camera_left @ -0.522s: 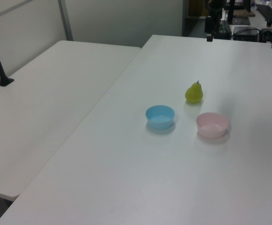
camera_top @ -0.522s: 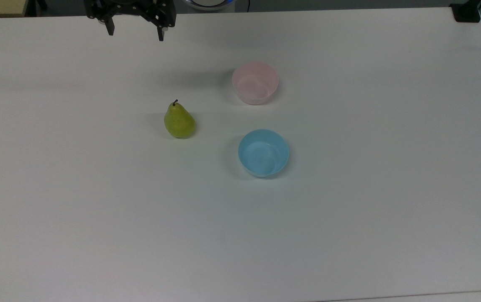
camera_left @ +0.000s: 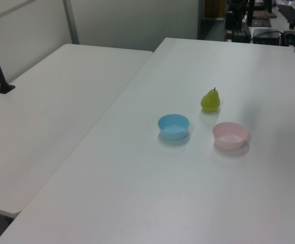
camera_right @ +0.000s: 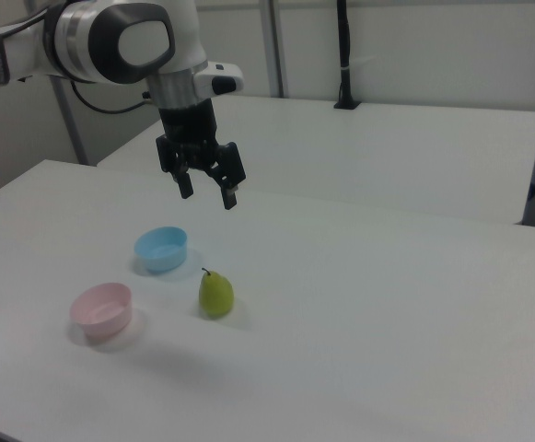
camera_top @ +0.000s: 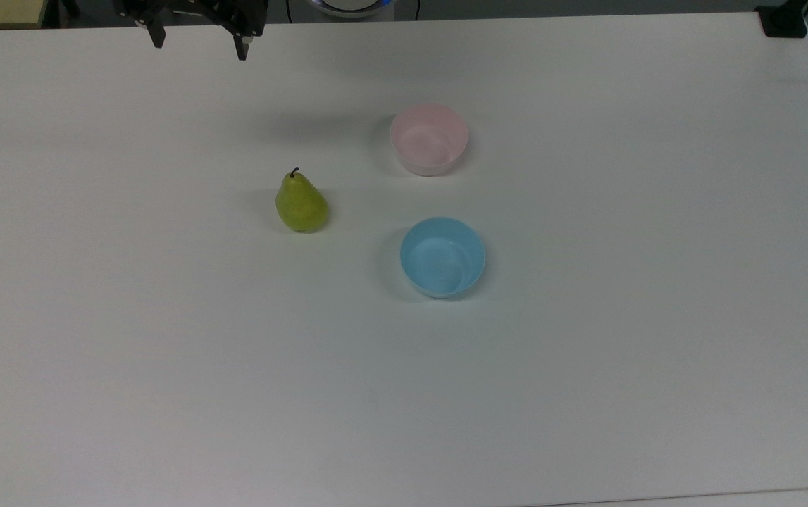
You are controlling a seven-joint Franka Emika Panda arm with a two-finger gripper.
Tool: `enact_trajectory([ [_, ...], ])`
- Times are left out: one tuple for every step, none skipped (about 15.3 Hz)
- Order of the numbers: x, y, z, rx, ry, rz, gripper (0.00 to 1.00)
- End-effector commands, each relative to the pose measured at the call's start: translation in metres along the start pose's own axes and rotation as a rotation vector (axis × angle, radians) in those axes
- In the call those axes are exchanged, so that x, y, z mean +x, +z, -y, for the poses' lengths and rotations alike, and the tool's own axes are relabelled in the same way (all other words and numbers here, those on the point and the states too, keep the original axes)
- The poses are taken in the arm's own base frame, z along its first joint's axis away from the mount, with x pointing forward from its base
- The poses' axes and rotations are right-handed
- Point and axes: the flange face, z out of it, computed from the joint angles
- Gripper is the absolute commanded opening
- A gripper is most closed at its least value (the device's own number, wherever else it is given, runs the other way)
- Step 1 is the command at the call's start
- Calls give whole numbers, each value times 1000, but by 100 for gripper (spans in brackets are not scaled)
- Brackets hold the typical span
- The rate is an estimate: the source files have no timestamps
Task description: Place the pear in the bowl
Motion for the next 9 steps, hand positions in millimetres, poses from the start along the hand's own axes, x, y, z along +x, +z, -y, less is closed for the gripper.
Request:
enact_trajectory([
  [-4,-5,4,34,-11,-4,100],
  [-3,-3,5,35,-12,-4,100],
  [-2,-1,6,36,-15,-4,100],
  [2,4,8,32,-24,3,100],
  [7,16,12,31,-69,23,100],
  [9,23,18,31,-103,36,100],
  [11,28,24,28,-124,47,100],
  [15,39,29,26,-132,64,100],
  [19,48,32,23,-136,81,100],
])
